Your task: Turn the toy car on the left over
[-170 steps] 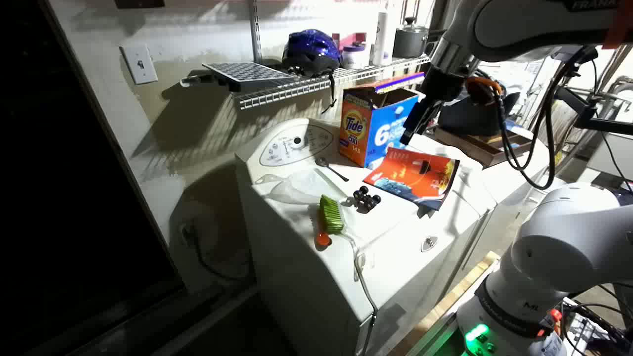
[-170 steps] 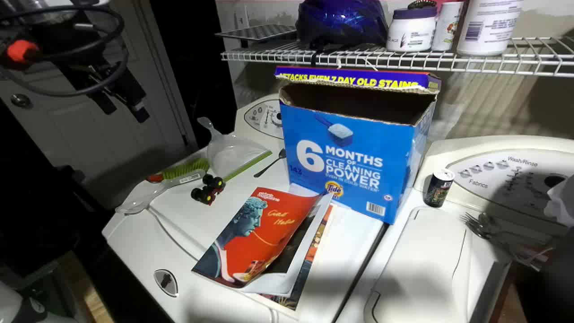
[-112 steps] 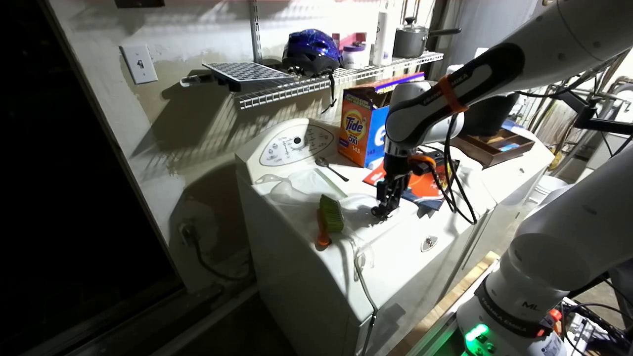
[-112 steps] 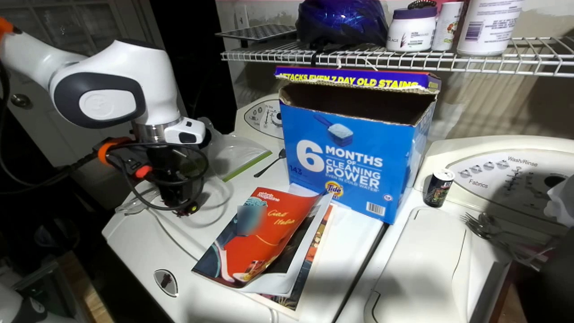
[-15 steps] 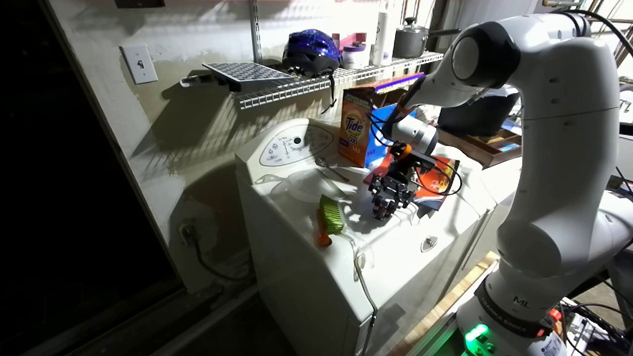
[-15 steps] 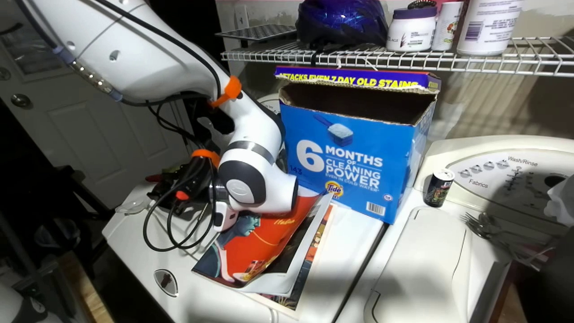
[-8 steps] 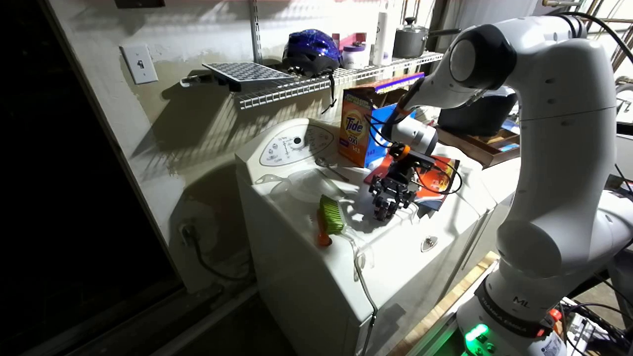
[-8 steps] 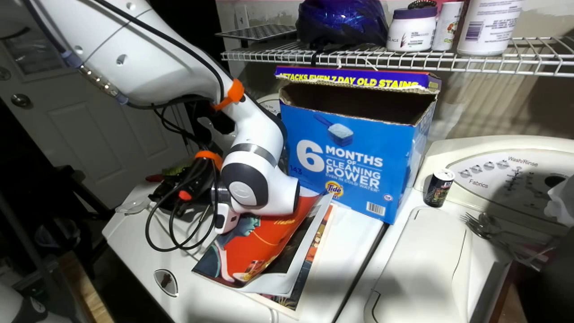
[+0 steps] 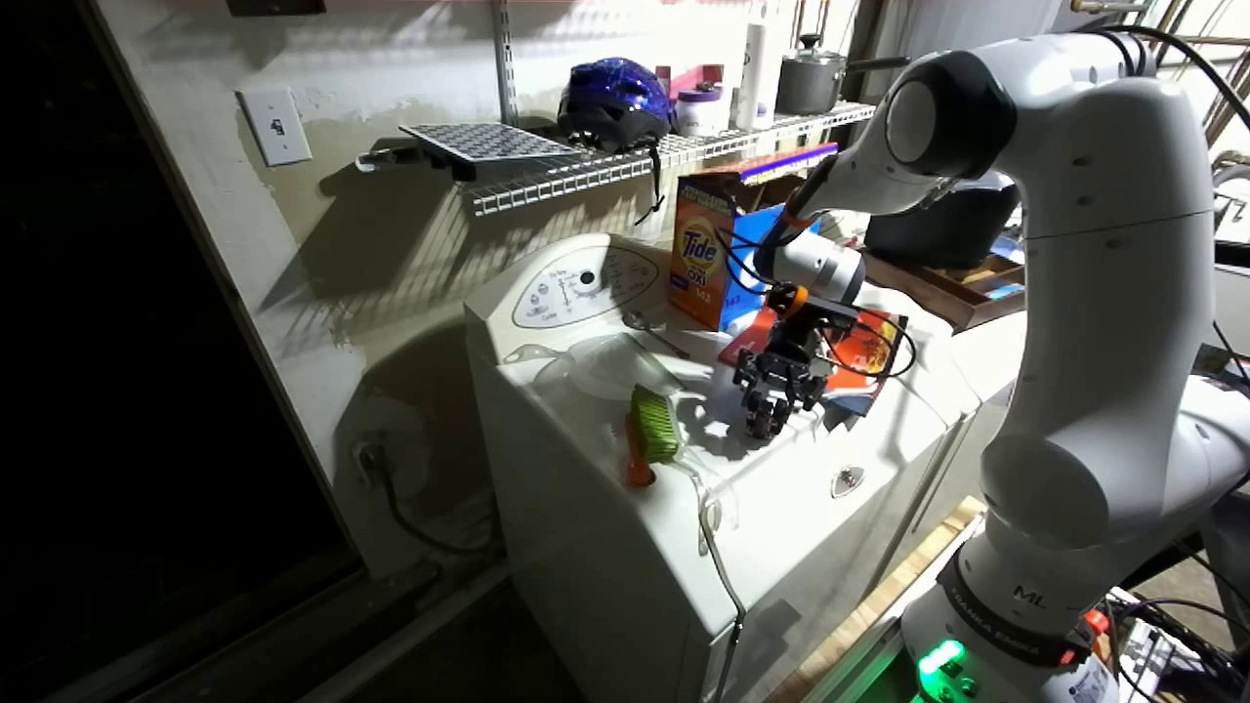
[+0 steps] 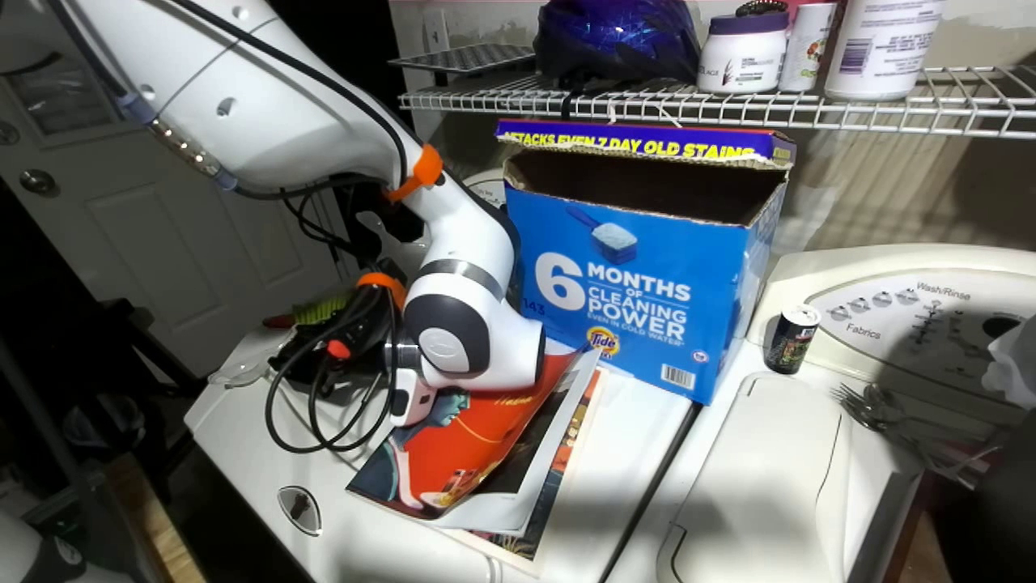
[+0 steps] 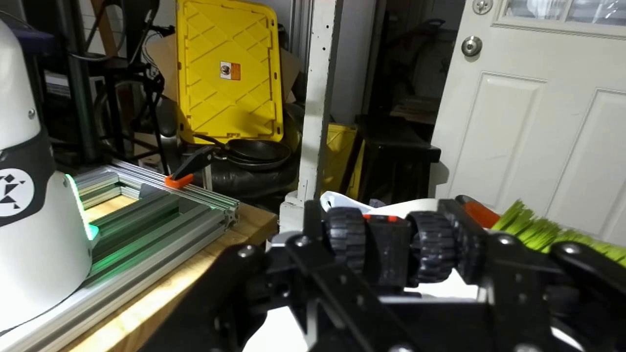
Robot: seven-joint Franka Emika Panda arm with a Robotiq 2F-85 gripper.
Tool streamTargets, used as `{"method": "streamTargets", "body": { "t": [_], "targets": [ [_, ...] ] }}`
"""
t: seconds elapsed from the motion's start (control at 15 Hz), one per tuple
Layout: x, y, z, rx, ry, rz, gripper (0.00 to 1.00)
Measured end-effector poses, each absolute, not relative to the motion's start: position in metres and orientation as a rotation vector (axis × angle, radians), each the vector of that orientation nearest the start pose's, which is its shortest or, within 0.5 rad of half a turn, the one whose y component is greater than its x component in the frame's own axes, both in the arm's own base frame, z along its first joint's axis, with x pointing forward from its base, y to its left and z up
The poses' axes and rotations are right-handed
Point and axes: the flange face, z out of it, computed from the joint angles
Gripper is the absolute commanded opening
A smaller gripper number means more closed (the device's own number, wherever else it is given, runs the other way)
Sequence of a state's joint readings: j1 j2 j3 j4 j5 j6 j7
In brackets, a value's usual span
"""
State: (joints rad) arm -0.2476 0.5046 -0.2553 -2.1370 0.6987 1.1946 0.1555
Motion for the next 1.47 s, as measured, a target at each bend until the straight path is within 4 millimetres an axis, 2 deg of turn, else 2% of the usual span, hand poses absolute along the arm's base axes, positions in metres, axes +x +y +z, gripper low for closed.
{"method": "streamTargets", "body": {
  "t": [0.53, 1.47],
  "targets": [
    [0.403, -0.137, 0.183, -1.707, 1.011, 1.489, 0.35],
    [0.418, -0.152, 0.195, -1.845, 1.065, 1.540, 0.35]
  ]
}}
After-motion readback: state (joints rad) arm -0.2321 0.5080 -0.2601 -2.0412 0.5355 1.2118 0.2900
